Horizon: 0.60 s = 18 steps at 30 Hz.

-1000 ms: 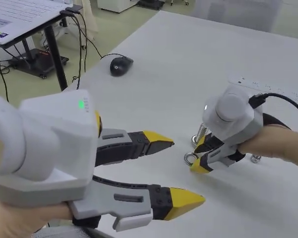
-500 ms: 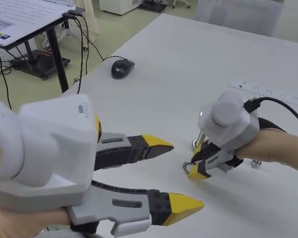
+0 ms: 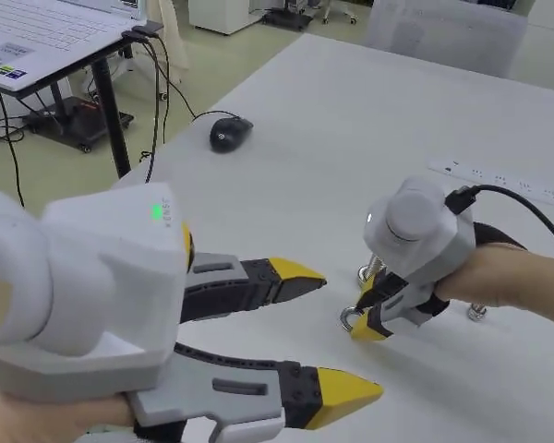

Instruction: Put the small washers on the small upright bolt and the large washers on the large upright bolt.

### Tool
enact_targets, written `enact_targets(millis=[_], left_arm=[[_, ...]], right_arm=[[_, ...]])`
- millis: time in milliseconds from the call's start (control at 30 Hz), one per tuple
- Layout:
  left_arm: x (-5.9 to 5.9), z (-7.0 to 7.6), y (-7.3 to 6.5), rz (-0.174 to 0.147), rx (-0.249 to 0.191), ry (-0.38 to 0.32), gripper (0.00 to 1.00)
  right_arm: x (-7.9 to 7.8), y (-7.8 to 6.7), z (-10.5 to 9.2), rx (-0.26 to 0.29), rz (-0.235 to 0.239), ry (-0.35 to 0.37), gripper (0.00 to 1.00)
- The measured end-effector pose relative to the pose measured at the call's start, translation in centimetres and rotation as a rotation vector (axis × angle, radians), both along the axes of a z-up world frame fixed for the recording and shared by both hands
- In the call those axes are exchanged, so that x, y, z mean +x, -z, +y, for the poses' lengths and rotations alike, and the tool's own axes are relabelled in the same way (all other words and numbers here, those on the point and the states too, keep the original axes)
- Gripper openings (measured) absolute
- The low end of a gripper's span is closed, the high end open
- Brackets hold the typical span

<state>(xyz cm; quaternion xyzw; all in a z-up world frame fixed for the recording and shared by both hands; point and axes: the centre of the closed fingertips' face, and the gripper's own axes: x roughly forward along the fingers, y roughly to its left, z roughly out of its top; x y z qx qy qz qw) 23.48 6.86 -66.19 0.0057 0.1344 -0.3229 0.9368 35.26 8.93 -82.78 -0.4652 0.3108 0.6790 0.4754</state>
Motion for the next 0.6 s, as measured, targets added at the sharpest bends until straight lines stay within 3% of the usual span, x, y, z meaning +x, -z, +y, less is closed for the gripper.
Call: enact_targets(millis=[300,600], left_arm=[[0.0,0.3,0.2,0.002,0.002,-0.005,0.5],[0.2,-0.1,0.1,-0.003,-0.002,0.004,0.5]], right_arm=[[-0.2,-0.7,-0.8,-0.01,-0.015,-0.03,0.21],[1.8,-3.7,-1.8,0.004,-0.054,-0.015,0.21]])
